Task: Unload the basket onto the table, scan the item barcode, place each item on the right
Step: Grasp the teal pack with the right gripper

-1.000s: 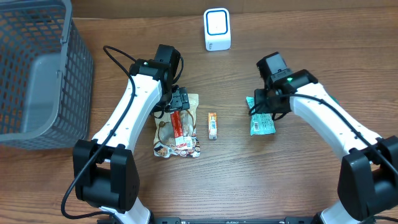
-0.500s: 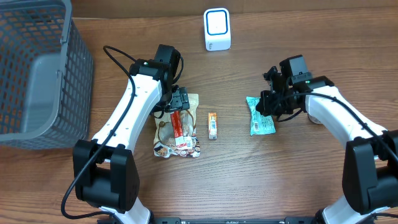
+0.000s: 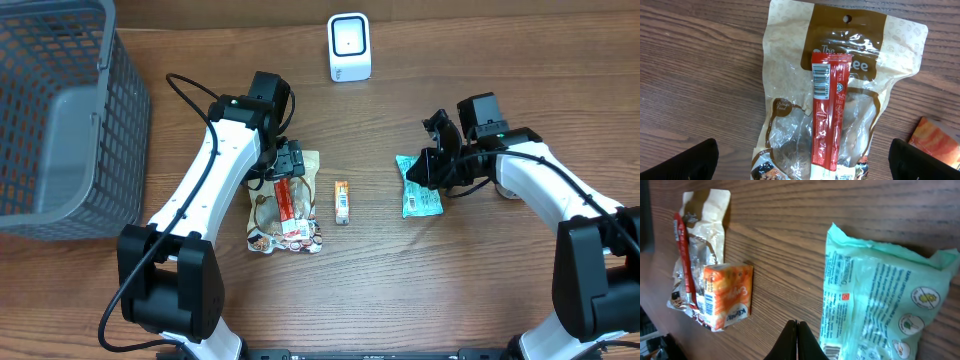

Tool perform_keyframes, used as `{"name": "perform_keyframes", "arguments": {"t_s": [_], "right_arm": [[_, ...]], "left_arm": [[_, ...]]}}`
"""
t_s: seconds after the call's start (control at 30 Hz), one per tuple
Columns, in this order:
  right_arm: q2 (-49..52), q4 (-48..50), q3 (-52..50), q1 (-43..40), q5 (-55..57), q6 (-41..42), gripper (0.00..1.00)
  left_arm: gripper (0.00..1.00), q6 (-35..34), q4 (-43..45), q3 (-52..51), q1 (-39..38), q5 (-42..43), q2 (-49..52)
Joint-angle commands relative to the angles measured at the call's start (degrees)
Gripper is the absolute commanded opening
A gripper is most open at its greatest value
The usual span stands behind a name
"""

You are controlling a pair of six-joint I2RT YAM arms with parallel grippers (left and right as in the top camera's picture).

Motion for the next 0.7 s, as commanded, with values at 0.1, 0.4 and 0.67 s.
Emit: {"name": "perform_keyframes", "arguments": {"t_s": [0.1, 0.4, 0.67], "right_arm": [[0.3, 0.9, -0.3, -0.2, -1.7, -1.1, 0.04], [0.5, 2.2, -1.6, -0.2, -1.6, -1.1, 0.04], [1.0, 5.5, -3.8, -0.2, -1.7, -0.6, 0.04]], "left_arm": [[0.99, -0.8, -0.1, 0.7, 0.0, -0.5, -0.6], [1.0, -0.8, -0.1, 0.7, 0.0, -0.5, -0.6], [1.0, -0.8, -0.1, 0.7, 0.0, -0.5, -0.6]]}}
